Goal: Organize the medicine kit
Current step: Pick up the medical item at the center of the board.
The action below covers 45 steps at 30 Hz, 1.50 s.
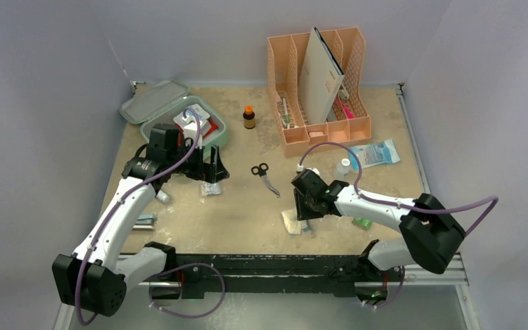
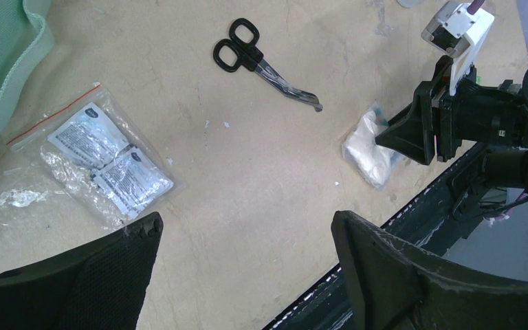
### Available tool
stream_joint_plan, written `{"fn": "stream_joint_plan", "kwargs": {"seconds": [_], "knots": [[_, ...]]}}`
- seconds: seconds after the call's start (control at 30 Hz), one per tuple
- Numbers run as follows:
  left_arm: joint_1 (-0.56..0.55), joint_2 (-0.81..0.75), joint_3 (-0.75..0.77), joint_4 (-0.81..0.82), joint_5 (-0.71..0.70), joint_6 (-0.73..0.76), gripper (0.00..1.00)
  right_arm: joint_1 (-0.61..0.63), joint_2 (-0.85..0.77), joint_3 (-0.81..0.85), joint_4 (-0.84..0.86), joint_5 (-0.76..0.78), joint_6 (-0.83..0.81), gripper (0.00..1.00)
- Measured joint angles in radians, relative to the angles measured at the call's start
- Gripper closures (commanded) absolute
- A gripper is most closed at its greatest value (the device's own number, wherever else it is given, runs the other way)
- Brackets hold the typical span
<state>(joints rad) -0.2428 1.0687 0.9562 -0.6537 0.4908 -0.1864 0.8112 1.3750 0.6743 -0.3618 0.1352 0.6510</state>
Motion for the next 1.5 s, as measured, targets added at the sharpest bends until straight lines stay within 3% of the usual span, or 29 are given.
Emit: {"fn": "stream_joint_plan", "kwargs": {"seconds": [0.2, 0.33, 0.63, 0.9, 1.03, 1.5], "knots": [[0.0, -0.023, -0.001, 0.001, -0.023, 0.0, 0.09, -0.001, 0.024, 0.014, 0.018, -0.005, 0.0, 0.89], [0.0, -0.024, -0.001, 0.0, -0.025, -0.001, 0.11, -0.001, 0.028, 0.025, 0.021, -0.029, -0.005, 1.0], [0.0, -0.024, -0.001, 0.002, -0.031, -0.015, 0.15, -0.001, 0.029, 0.108, 0.005, -0.105, -0.008, 1.0], [0.0, -0.057, -0.001, 0.016, 0.003, -0.123, 0.19, -0.001, -0.043, 0.162, 0.051, -0.214, 0.017, 1.0], [0.0, -0.107, -0.005, 0.029, 0.045, -0.196, 0.24, -0.001, -0.09, 0.174, 0.114, -0.267, 0.049, 1.0], [0.0, -0.135, -0.005, 0.096, 0.279, -0.385, 0.26, -0.001, -0.118, 0.237, 0.325, -0.393, 0.165, 1.0]]}}
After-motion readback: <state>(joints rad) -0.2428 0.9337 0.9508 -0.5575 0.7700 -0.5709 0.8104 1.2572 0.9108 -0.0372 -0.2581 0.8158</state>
